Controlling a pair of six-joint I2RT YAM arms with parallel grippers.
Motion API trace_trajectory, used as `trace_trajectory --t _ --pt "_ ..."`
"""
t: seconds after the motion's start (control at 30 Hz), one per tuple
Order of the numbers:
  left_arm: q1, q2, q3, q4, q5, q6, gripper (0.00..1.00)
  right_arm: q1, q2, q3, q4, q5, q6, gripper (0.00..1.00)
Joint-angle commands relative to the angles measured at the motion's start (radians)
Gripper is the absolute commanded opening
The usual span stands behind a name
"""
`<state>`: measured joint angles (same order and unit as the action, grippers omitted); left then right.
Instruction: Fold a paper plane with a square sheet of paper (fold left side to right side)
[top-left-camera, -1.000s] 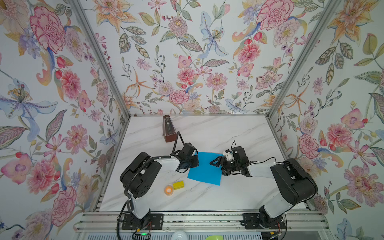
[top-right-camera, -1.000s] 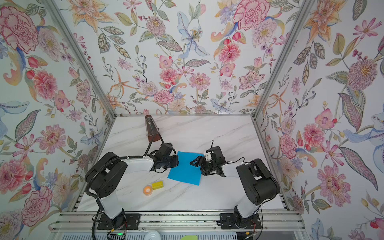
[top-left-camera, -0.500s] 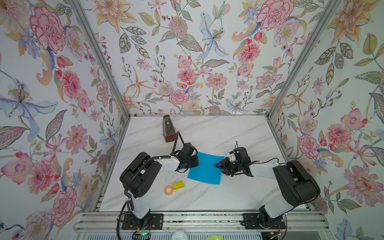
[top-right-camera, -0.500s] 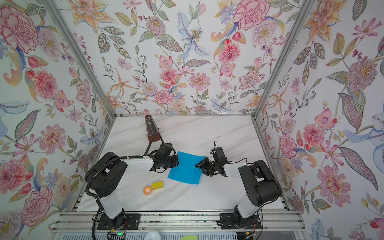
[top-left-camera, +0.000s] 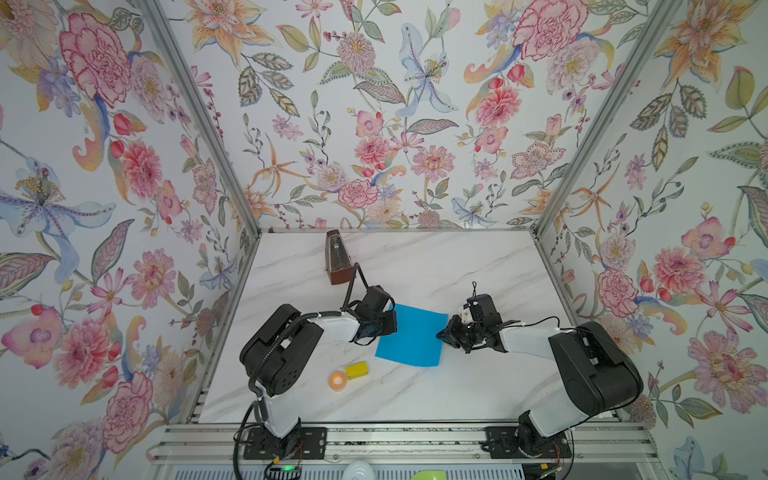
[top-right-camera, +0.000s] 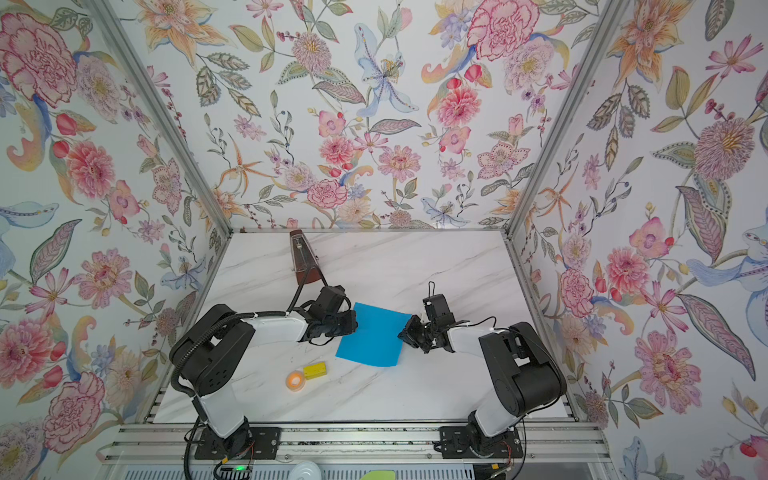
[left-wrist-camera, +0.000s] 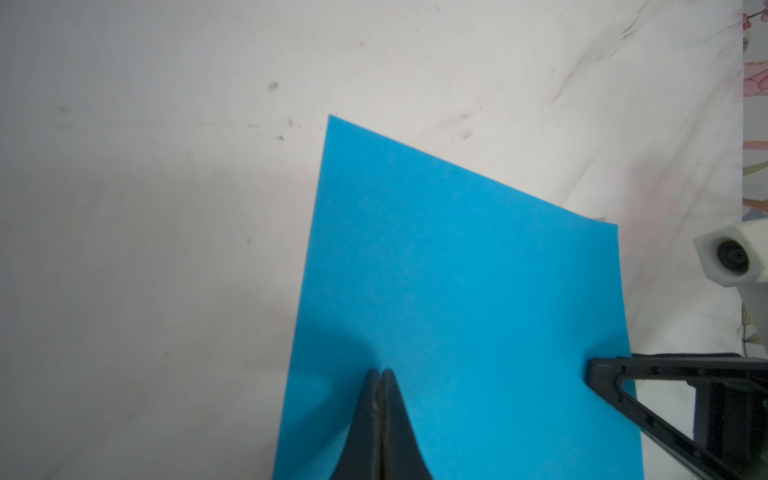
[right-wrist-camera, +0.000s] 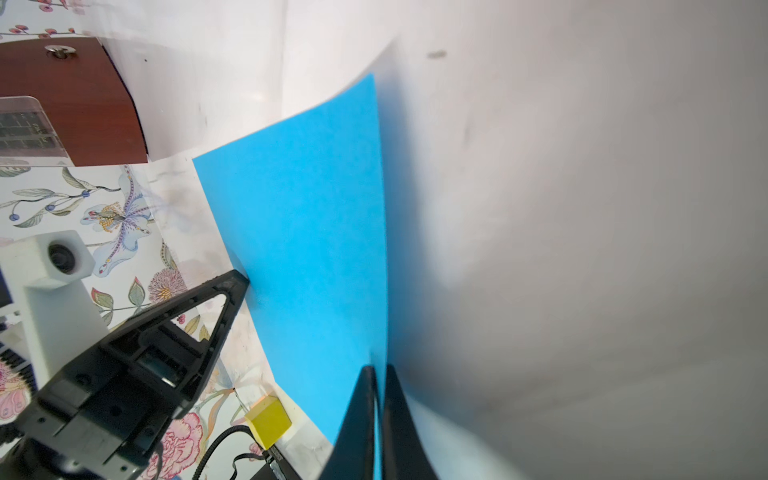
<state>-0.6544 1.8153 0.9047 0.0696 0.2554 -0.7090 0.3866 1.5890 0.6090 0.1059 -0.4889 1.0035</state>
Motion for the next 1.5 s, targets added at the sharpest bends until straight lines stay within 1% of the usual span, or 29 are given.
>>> trace_trajectory --t 0.0,0.13,0.2,0.3,0.37,0.43,0.57,0.67,0.73,0.8,0.87,0.93,0.97,1.03,1.13,1.27,1.47 --pt "0.007 -0.035 -0.033 -0.083 -0.02 -0.001 0.0 0.006 -0.019 0.044 -0.063 0.039 -0.054 0.0" --pt "0.009 -0.129 -0.047 -0.057 -0.061 0.025 0.0 0.003 -0.048 0.112 -0.171 0.053 -0.201 0.0" --pt "0.009 -0.193 -0.069 -0.018 -0.082 0.043 0.0 0.006 -0.085 0.153 -0.226 0.056 -0.319 0.0" --pt "0.009 -0.31 -0.094 0.017 -0.125 0.078 0.13 0.008 -0.148 0.227 -0.344 0.102 -0.492 0.0" --pt "0.009 -0.375 -0.112 0.038 -0.149 0.112 0.21 0.008 -0.194 0.273 -0.415 0.138 -0.58 0.0" --pt "0.009 -0.442 -0.137 0.082 -0.161 0.152 0.28 0.014 -0.24 0.323 -0.474 0.173 -0.686 0.0" --pt "0.009 -0.56 -0.199 0.215 -0.165 0.225 0.36 0.081 -0.357 0.393 -0.551 0.305 -0.934 0.0" --pt "0.009 -0.612 -0.226 0.288 -0.146 0.276 0.43 0.127 -0.454 0.425 -0.564 0.327 -1.109 0.0" --pt "0.008 -0.632 -0.236 0.337 -0.123 0.307 0.47 0.149 -0.513 0.439 -0.554 0.332 -1.187 0.0" --pt "0.007 -0.646 -0.257 0.411 -0.079 0.339 0.51 0.156 -0.565 0.451 -0.537 0.328 -1.239 0.0" --pt "0.005 -0.66 -0.282 0.495 -0.044 0.367 0.55 0.156 -0.61 0.465 -0.523 0.315 -1.261 0.0" --pt "-0.007 -0.679 -0.326 0.619 -0.021 0.397 0.64 0.156 -0.649 0.485 -0.513 0.279 -1.275 0.0" --pt "-0.014 -0.691 -0.345 0.68 -0.016 0.406 0.68 0.186 -0.667 0.492 -0.508 0.254 -1.282 0.0" --pt "-0.02 -0.7 -0.373 0.79 0.019 0.43 0.72 0.191 -0.706 0.496 -0.49 0.21 -1.291 0.0" --pt "-0.022 -0.708 -0.374 0.85 0.06 0.45 0.74 0.193 -0.765 0.486 -0.447 0.154 -1.292 0.0" --pt "-0.03 -0.709 -0.345 0.857 0.109 0.471 0.74 0.195 -0.827 0.467 -0.399 0.089 -1.281 0.0" --pt "-0.034 -0.703 -0.322 0.883 0.148 0.47 0.75 0.195 -0.875 0.45 -0.372 0.072 -1.255 0.0"
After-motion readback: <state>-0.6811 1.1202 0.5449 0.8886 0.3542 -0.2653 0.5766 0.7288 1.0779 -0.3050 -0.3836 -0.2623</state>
